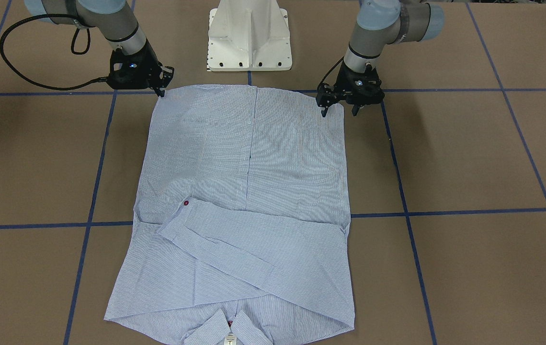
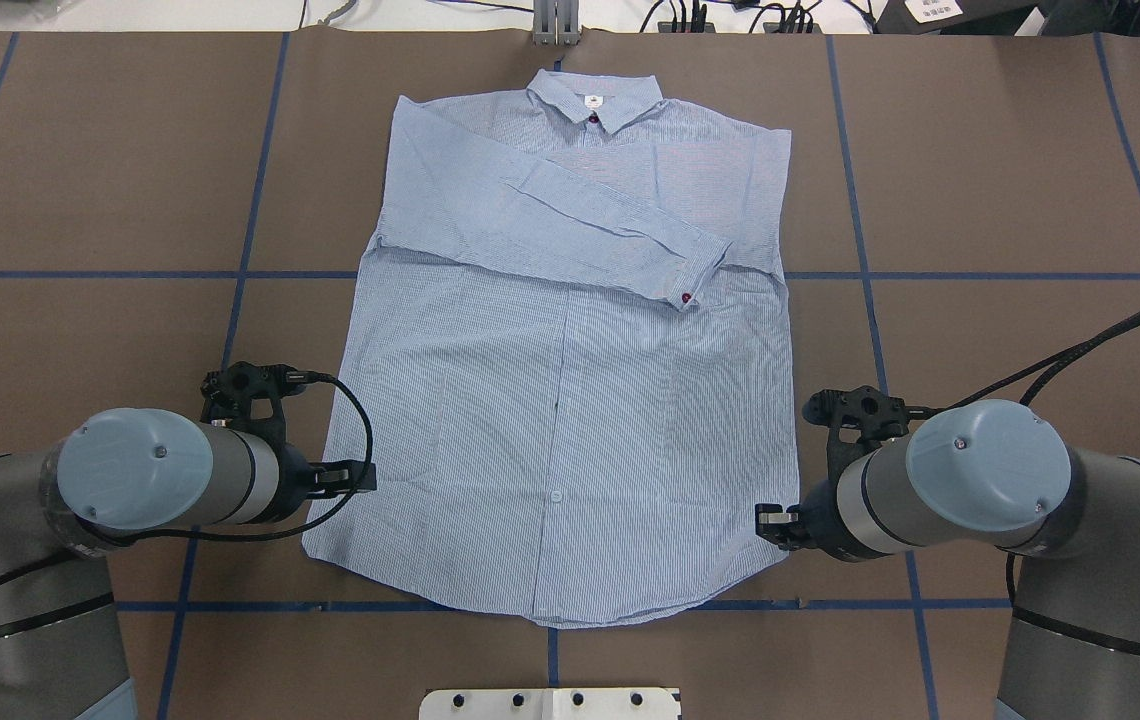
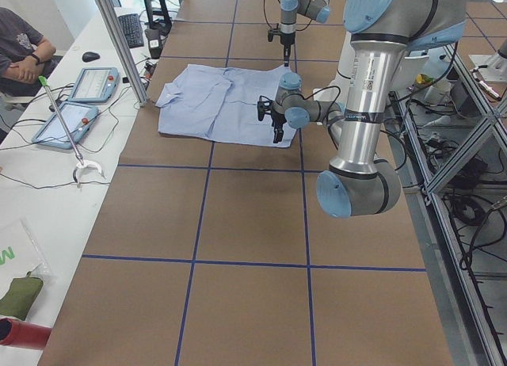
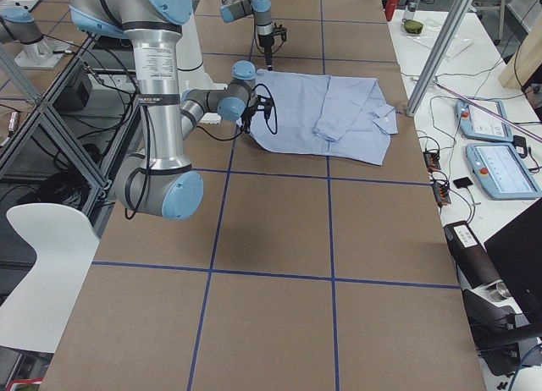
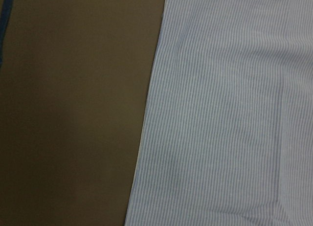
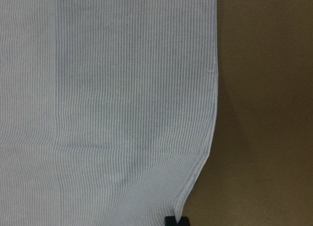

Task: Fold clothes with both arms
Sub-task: 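Move both grippers toward the hem corners nearest the robot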

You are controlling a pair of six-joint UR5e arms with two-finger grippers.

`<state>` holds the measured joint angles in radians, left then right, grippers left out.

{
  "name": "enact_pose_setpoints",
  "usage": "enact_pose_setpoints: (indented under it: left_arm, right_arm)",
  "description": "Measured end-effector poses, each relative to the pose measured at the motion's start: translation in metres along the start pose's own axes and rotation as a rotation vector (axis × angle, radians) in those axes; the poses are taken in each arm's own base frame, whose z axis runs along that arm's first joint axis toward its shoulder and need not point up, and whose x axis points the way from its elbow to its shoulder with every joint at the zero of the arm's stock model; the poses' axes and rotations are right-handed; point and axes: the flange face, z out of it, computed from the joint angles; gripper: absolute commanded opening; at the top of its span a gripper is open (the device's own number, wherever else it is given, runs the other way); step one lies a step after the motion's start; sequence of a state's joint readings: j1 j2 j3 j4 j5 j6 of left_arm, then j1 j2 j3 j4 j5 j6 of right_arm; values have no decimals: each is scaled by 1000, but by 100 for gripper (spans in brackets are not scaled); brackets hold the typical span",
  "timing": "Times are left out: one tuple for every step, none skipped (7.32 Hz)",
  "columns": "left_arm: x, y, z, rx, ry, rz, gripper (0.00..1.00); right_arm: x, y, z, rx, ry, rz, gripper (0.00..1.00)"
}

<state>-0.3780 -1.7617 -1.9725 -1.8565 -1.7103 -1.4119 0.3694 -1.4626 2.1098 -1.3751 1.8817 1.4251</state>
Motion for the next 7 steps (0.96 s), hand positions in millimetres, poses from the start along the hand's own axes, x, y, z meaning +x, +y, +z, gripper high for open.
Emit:
enact_pose_setpoints:
  left_arm:
    - [-2,2,6,-4,-11,1,82]
    - [-3,5,12,-11,-21,5,77]
    - [-3,9,16,-18,-27,10,70]
    - [-3,12,19,-22,-30,13,66]
    - [-3,13,20,-25,-31,14,63]
    - [-3,14,20,-26,-32,16,61]
    - [-3,14,21,-26,-33,16,60]
  right_arm:
    - [0,0,0,0,-1,-1,0]
    - [0,0,0,1,-1,-1,0]
    - [0,0,0,1,-2,-1,0]
    - [0,0,0,1,-1,0,0]
    - [0,-1,0,1,-1,1,0]
    - [1,-1,-1,0,-2,2,0]
    - [1,-2,-1,0,-3,3,0]
